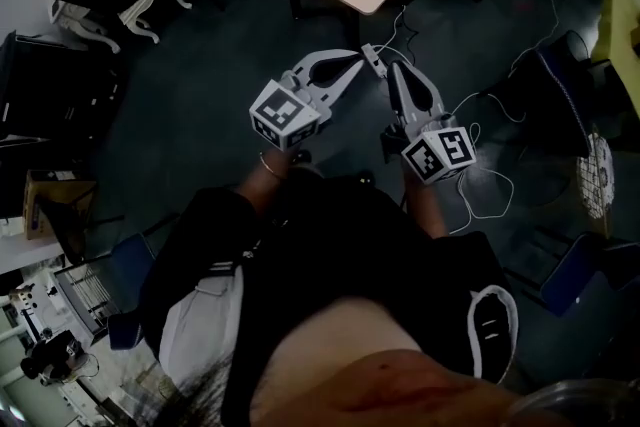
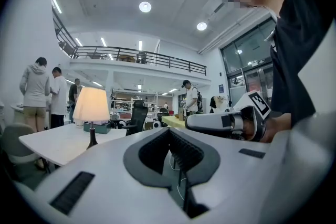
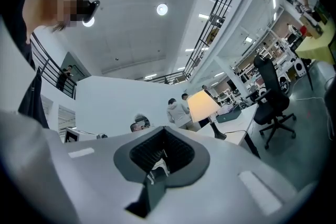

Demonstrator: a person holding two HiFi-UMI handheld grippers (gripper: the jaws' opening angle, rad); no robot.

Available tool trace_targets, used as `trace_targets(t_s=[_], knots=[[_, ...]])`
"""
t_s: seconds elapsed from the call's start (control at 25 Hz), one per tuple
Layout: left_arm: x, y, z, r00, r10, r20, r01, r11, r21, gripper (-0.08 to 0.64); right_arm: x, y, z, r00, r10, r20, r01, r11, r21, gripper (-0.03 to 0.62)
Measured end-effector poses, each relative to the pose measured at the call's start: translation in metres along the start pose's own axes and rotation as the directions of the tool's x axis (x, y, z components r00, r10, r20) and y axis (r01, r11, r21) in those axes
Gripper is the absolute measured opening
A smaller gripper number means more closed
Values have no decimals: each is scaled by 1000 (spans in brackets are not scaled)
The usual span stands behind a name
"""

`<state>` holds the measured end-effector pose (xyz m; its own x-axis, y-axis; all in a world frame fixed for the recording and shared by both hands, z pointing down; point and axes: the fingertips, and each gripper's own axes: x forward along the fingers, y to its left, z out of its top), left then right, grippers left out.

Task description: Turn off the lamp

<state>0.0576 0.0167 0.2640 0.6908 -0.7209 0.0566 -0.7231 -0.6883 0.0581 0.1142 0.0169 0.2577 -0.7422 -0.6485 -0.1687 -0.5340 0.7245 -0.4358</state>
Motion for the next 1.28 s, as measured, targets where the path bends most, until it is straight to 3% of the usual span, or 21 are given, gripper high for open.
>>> trace_targets(t_s=[0.16, 0.52, 0.96, 1.28], knots=[[3, -3, 0, 1000, 16, 7, -16, 1000, 22, 6, 2, 2, -1, 999, 34, -16, -34, 999, 2, 1], [11, -2, -7, 1000, 21, 12, -21, 1000, 13, 6, -1, -7, -2, 1000, 14, -17, -14, 1000, 0, 2], [58, 3, -2, 994, -95, 48, 97, 995, -29, 6, -5, -40, 12, 994, -108, 8, 108, 993, -45, 2], [91, 16, -10, 985, -172, 21, 172, 984, -43, 6, 5, -72, 20, 984, -180, 17, 180, 983, -37, 2]])
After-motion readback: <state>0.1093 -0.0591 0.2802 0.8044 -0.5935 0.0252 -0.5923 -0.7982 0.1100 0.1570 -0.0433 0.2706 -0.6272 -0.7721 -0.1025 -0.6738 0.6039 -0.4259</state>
